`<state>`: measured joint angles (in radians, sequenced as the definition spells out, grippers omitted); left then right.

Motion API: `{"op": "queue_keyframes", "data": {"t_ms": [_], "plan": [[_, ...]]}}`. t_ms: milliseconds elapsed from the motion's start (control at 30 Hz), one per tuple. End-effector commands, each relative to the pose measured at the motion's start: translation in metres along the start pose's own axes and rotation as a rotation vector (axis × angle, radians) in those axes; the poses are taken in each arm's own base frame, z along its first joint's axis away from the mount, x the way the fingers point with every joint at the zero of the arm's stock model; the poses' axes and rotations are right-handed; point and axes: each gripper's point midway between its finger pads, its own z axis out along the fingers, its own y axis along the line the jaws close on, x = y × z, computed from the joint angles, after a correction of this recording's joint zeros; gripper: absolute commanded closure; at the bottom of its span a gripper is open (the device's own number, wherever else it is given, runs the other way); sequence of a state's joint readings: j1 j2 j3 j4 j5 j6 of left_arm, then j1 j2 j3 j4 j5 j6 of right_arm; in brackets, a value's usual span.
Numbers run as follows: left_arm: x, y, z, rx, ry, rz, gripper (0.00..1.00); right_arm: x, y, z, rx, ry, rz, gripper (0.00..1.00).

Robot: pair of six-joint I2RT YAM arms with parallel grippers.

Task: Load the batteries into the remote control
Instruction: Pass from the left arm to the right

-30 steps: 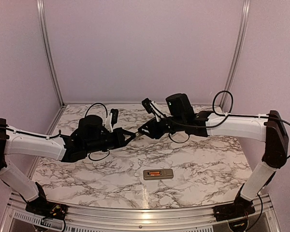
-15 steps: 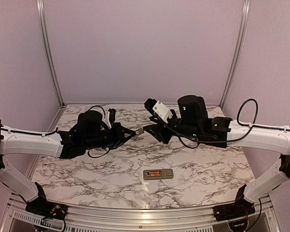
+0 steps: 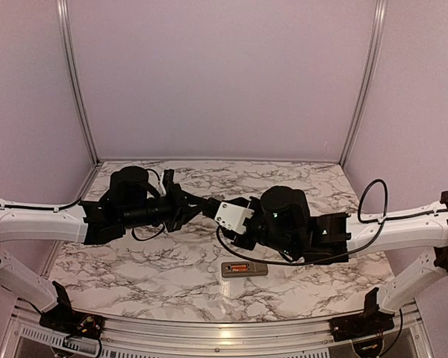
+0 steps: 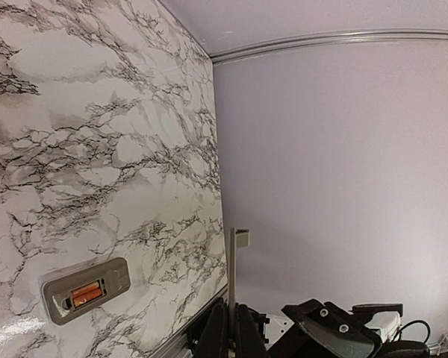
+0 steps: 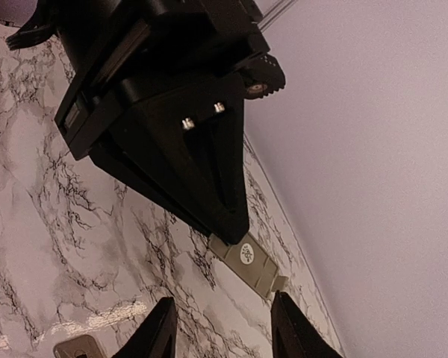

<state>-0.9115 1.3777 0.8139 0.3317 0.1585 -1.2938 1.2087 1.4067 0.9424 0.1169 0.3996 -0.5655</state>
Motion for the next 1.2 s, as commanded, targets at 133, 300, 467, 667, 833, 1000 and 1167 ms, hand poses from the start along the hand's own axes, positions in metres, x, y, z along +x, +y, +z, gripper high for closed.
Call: {"op": "queue_keyframes", "data": {"t_ms": [133,300,467,667,833,1000,1167], "plan": [[0.008,0.006,-0.004,0.007,0.031,-0.088,0.98,-0.010,-0.003,0.008,0.132,0.029,-0.140,0.62],[0.009,0.004,-0.008,0.009,0.034,-0.106,0.96,-0.005,-0.005,0.015,0.163,0.066,-0.187,0.64],[0.012,0.004,-0.008,0.017,0.054,-0.126,0.94,-0.004,-0.006,0.018,0.188,0.071,-0.217,0.66],[0.017,0.006,-0.007,0.023,0.078,-0.155,0.93,-0.005,-0.001,0.024,0.204,0.078,-0.268,0.69],[0.019,0.004,-0.007,0.045,0.087,-0.178,0.92,-0.001,0.002,0.030,0.218,0.100,-0.305,0.77],[0.020,0.005,-0.005,0.044,0.096,-0.183,0.92,-0.001,0.004,0.031,0.231,0.102,-0.328,0.89],[0.022,0.006,-0.004,0.044,0.103,-0.182,0.88,0.002,0.007,0.034,0.245,0.116,-0.354,1.00]]}}
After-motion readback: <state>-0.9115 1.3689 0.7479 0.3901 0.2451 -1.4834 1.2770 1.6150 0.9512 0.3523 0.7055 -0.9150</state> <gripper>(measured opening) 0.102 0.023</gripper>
